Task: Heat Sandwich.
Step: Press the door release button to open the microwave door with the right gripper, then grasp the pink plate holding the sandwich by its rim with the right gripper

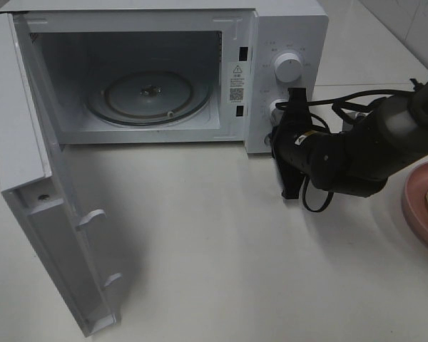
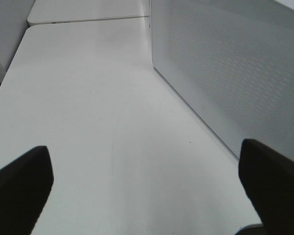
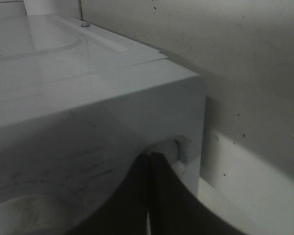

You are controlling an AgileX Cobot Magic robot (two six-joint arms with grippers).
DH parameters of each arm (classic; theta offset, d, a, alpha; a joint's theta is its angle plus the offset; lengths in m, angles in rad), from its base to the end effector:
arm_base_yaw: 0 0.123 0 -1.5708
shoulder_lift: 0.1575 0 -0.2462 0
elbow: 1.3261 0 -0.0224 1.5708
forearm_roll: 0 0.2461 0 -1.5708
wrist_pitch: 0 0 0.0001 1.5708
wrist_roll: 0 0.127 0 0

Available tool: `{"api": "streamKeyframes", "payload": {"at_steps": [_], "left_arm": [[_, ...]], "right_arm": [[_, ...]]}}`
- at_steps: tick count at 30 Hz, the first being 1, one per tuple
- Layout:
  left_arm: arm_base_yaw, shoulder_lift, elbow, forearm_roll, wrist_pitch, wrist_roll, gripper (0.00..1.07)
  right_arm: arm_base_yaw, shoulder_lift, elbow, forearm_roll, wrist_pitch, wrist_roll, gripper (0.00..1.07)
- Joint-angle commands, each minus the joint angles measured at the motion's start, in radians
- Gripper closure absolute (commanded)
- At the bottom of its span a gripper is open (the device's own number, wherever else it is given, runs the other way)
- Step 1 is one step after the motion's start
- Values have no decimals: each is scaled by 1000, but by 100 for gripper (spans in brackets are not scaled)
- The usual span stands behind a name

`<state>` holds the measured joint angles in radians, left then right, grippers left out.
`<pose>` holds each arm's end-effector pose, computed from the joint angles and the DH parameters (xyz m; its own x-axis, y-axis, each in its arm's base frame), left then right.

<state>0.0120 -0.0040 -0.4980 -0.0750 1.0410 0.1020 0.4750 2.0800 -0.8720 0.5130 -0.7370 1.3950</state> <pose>0.0630 -0.0075 0.2607 -0.4316 0.0587 -0.9002 0.0740 0.9968 0.0295 0.3636 0.1399 0.0522 -0.0793 0.9953 0.0553 0.4154 -0.0174 0.9095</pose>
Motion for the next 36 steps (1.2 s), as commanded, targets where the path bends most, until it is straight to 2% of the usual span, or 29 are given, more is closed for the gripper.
{"api": "streamKeyframes", "payload": {"at_steps": [1, 14, 23, 29, 36], "left_arm": [[-5, -26, 3, -8, -4, -3, 9], [-5, -26, 3, -7, -4, -3, 9], [-5, -26, 3, -7, -4, -3, 9], [-5, -26, 3, -7, -4, -3, 9], [-5, -26, 3, -7, -4, -3, 9]], "right_arm": [[-5, -56, 9, -31, -8, 2, 107], [-10, -185, 88, -41, 289, -181, 107], [-12, -281, 91, -82, 553, -547, 107], [-42, -355, 91, -167, 774, -811, 107], [-57, -413, 91, -286, 937, -1088, 107]]}}
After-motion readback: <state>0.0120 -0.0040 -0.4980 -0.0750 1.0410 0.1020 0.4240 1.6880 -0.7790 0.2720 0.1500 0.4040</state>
